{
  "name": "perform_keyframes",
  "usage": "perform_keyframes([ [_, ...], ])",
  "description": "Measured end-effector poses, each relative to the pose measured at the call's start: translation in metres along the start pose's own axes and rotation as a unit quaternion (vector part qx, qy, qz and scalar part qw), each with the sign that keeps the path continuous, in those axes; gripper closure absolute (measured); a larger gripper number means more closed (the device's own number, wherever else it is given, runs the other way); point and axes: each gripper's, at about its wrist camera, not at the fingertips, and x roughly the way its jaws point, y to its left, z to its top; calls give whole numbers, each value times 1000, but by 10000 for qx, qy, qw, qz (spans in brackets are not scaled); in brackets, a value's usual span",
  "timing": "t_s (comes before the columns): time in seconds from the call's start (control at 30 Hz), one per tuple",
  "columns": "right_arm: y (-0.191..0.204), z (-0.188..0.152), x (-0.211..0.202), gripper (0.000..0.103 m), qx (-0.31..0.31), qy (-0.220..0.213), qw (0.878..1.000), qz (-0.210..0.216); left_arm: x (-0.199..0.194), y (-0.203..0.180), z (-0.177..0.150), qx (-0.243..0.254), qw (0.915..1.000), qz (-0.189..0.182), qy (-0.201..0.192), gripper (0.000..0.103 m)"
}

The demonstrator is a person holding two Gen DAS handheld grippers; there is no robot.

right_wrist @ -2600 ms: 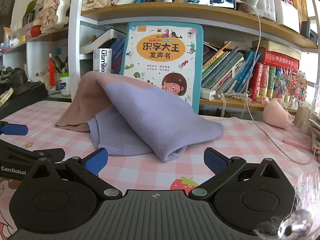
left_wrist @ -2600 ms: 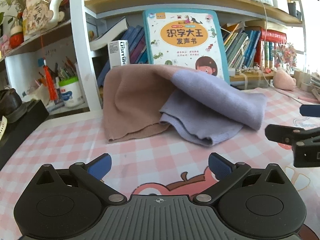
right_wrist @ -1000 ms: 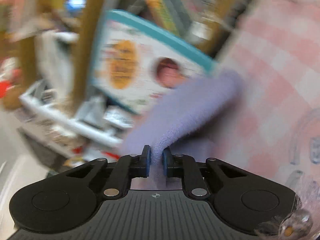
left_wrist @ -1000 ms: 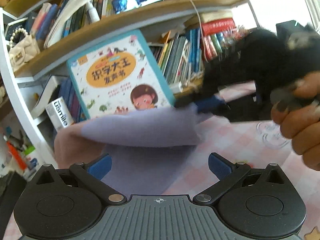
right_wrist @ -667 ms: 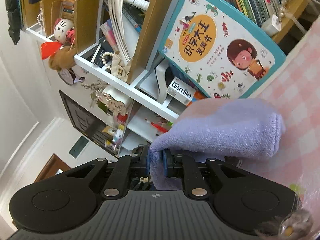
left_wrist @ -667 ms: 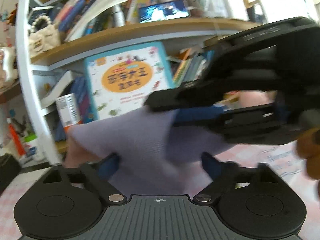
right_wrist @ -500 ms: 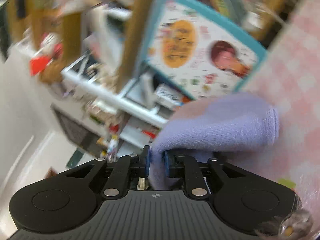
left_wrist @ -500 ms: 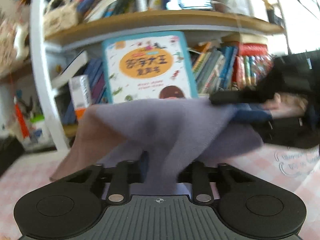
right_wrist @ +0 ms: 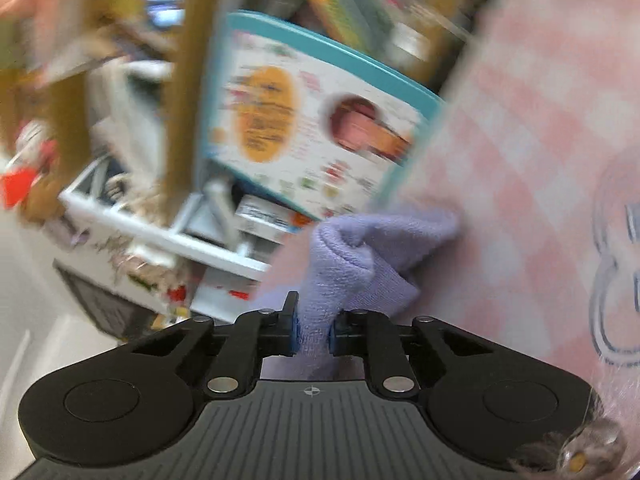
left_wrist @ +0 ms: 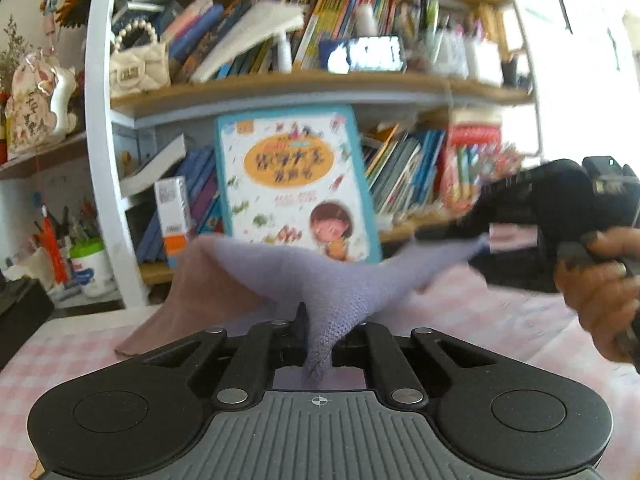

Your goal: Fold clothes

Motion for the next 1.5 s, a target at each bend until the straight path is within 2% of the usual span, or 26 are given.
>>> perform_keyframes([
  [0.1,53,6,-34,92,-970,-583,9928,383,-25,-5,22,111,9971,-565,-491,96],
  [0.17,97,6,-61,92,-1791,-1064,9769,479,-44,-10,39,254,9907,-975,-918,97],
  [0.2,121,5,-75,92,-2215,-1298,9650,536,-55,-7,48,138,9845,-1305,-1164,97],
  [0.27,167,0,-99,92,-2969,-1690,9361,839,-78,1,66,-94,9666,-1958,-1651,97],
  [0.37,222,-5,-119,93,-3770,-1915,8951,1411,-108,14,83,-433,9322,-2797,-2256,97],
  [0.4,235,-6,-120,93,-3953,-1907,8857,1515,-116,20,86,-544,9199,-3044,-2413,97],
  [0.43,245,-6,-119,93,-4097,-1861,8792,1566,-121,25,87,-627,9118,-3227,-2462,97],
  [0.47,253,-7,-114,93,-4194,-1778,8765,1554,-123,29,86,-708,9088,-3309,-2440,97],
  [0.53,253,-9,-90,93,-4205,-1485,8855,1302,-118,40,76,-894,9133,-3311,-2196,97],
  [0.63,219,-15,-38,93,-4058,-846,9073,703,-93,59,46,-1270,9398,-2917,-1245,97],
  [0.7,180,-23,5,93,-3775,-310,9249,334,-69,76,16,-1597,9559,-2441,-340,97],
  [0.73,161,-26,26,93,-3627,-41,9318,149,-58,84,1,-1749,9599,-2190,106,97],
  [0.77,144,-33,48,92,-3514,208,9360,-41,-53,92,-11,-1785,9647,-1895,394,97],
  [0.8,127,-41,69,92,-3421,445,9383,-233,-49,99,-23,-1817,9680,-1596,677,96],
  [0.87,106,-58,105,92,-3453,806,9336,-514,-49,112,-36,-1773,9739,-965,1041,94],
  [0.97,89,-76,150,92,-3574,1291,9227,-649,-55,119,-46,-1681,9794,-408,1041,90],
  [1.03,84,-86,171,92,-3624,1631,9156,-614,-58,122,-48,-1739,9807,-248,858,78],
  [1.1,76,-96,195,92,-3684,1928,9065,-734,-62,127,-46,-1820,9809,-209,651,71],
  [1.2,67,-107,222,88,-3691,2225,8944,-1197,-65,126,-39,-1710,9842,-221,410,71],
  [1.27,66,-106,220,78,-3646,2254,8952,-1223,-65,123,-37,-1637,9854,-284,362,70],
  [1.33,72,-105,205,51,-3747,2199,8938,-1115,-65,121,-40,-1616,9854,-374,377,70],
  [1.4,82,-105,183,47,-3972,2083,8880,-1015,-64,118,-42,-1594,9853,-463,395,70],
  [1.5,98,-104,139,40,-4441,1914,8693,-1026,-56,112,-44,-1588,9844,-571,505,70],
])
